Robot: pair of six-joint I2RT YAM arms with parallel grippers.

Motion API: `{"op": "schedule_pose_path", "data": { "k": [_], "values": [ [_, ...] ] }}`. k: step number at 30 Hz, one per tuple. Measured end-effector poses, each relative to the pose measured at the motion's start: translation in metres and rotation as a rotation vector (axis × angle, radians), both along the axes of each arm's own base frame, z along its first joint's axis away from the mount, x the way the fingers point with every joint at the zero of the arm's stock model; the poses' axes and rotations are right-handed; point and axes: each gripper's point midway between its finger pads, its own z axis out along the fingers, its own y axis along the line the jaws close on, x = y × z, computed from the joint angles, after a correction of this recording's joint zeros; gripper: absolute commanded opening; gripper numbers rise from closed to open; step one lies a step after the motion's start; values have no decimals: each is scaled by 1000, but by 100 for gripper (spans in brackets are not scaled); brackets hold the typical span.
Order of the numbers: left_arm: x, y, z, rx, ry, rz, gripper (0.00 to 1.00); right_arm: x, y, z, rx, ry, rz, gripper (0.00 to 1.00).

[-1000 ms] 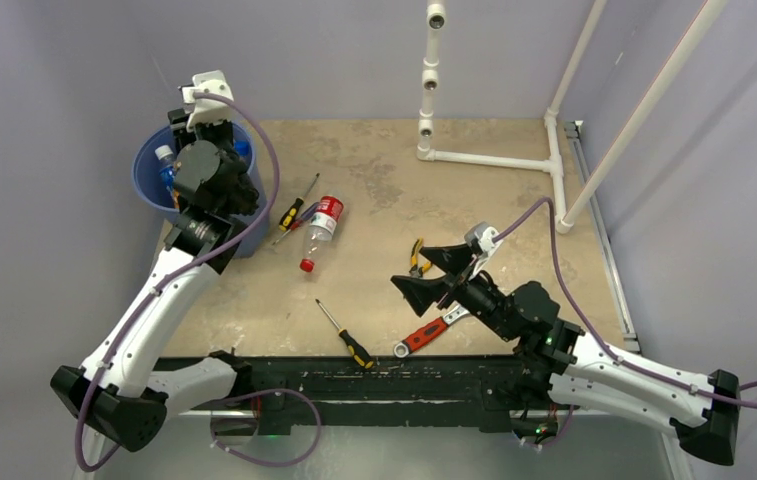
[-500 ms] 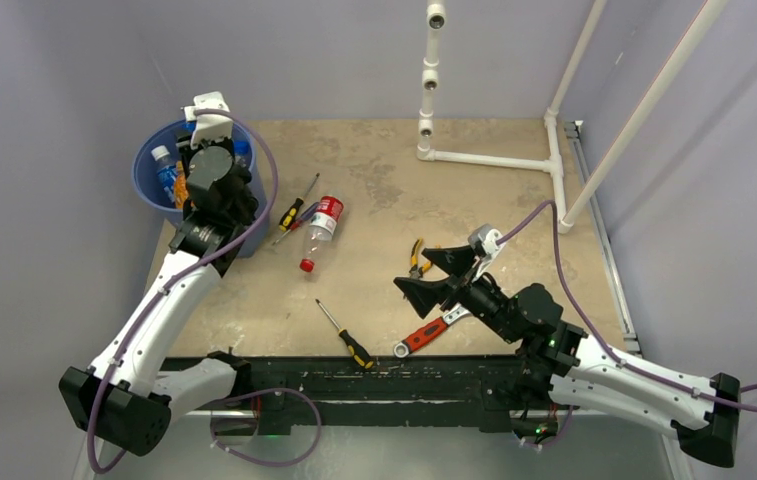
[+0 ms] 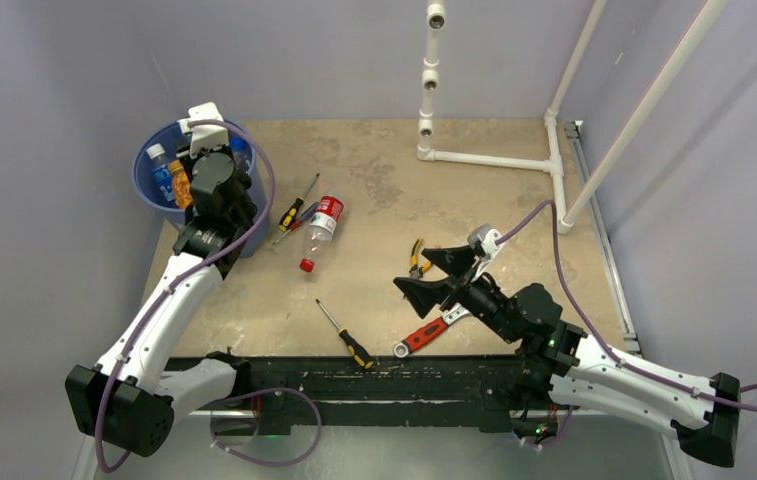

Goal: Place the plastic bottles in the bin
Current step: Place the plastic bottle in the trash bin.

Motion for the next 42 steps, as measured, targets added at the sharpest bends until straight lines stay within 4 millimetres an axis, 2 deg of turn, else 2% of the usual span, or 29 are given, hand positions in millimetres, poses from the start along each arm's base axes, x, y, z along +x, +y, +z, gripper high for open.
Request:
{"op": "schedule_pose_path", "data": {
  "k": [9,17,26,42],
  "values": [
    [1,2,-4,-19,-15,2,0,1,3,-5,-16,8,0,99],
    [-6,2,-22,-60,-51,-9,0,3,5,-9,-28,14,0,99],
    [-5,-2,-27,-82,-76,-39,0,4,8,-16,-49,25,0,99],
    [-26,25,-9,-29,-33,119,0,4,8,-15,-47,24,0,99]
  ]
}}
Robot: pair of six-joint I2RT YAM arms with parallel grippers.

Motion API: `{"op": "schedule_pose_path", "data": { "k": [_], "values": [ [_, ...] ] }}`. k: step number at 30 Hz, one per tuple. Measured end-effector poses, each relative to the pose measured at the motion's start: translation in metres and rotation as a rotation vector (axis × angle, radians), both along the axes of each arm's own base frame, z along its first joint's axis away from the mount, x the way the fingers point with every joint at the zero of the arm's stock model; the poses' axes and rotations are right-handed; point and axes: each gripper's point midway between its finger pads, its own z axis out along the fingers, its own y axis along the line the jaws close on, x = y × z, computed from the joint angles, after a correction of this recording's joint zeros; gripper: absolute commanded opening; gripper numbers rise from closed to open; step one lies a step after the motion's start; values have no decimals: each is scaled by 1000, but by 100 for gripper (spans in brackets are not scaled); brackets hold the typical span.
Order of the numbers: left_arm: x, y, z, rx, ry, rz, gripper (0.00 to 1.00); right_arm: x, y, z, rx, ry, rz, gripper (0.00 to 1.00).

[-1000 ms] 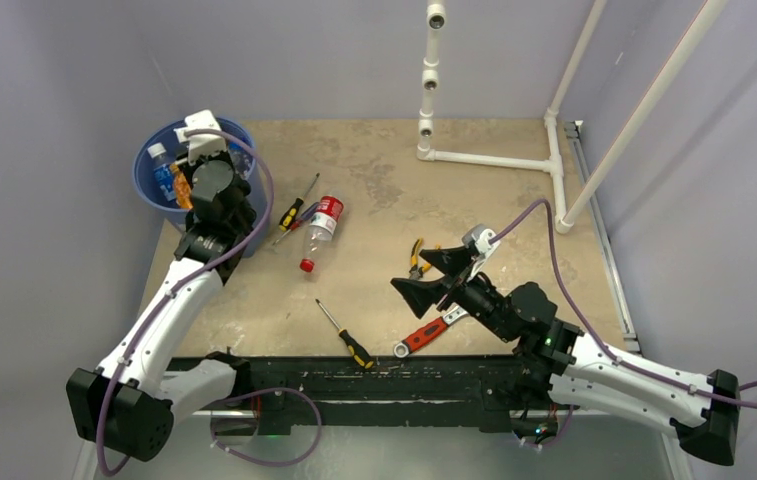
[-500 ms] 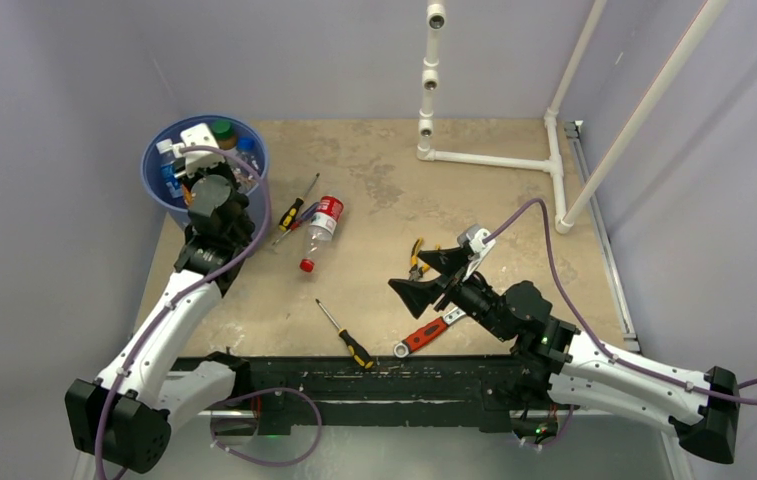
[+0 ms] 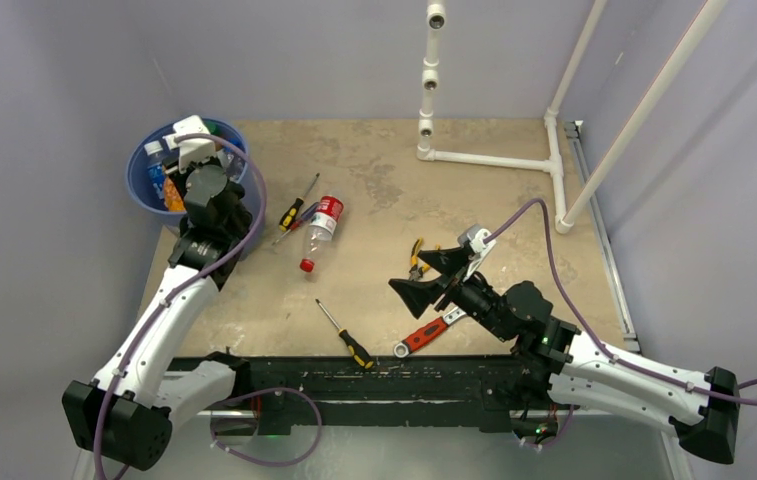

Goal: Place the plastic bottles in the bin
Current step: Place the plastic bottle in the trash bin.

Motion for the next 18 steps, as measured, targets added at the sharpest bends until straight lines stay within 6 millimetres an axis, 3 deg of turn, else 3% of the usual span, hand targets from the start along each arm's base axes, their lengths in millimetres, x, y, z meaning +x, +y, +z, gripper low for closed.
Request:
{"op": "schedule_pose_path", "data": {
  "k": [6,8,10,12,18],
  "values": [
    [-1,4,0,12,28,19,2,0,0,1,3,-1,0,99],
    [-2,8,-2,1,25,31,31,0,0,1,3,-1,0,99],
    [-2,11,-4,-14,20,41,51,0,0,1,3,-1,0,99],
    [-4,14,-8,-16,35,53,60,0,0,1,3,-1,0,99],
    [-10,20,-27,13,144,71,69,0,0,1,3,-1,0,99]
  ]
}}
